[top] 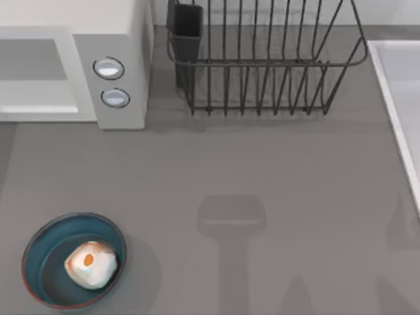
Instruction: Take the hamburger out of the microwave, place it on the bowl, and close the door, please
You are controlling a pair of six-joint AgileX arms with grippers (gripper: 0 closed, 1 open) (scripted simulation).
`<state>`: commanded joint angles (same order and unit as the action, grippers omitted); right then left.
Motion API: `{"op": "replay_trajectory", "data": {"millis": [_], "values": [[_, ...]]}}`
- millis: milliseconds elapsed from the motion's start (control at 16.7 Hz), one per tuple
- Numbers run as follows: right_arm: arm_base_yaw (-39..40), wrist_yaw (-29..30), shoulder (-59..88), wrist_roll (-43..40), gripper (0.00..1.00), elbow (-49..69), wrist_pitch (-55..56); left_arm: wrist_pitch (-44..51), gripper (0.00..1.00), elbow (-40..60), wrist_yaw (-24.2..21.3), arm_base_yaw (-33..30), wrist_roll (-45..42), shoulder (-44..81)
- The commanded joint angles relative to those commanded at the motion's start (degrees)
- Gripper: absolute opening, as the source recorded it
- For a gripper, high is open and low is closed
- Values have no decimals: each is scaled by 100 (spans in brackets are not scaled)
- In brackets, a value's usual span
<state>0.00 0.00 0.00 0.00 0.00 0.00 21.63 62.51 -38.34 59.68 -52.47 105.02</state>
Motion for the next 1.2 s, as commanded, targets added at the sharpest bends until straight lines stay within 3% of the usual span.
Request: {"op": "replay_trajectory", "data": {"millis": [420, 900, 1200], "values": [[0, 0, 0, 0, 100, 0, 0, -147, 0, -181, 27, -83, 69, -70], [0, 0, 0, 0, 100, 0, 0, -1011, 0, -2075, 476, -978, 1046, -1632], [0, 0, 0, 0, 100, 0, 0, -1087, 0, -2217, 505, -1048, 1149, -1748]]}}
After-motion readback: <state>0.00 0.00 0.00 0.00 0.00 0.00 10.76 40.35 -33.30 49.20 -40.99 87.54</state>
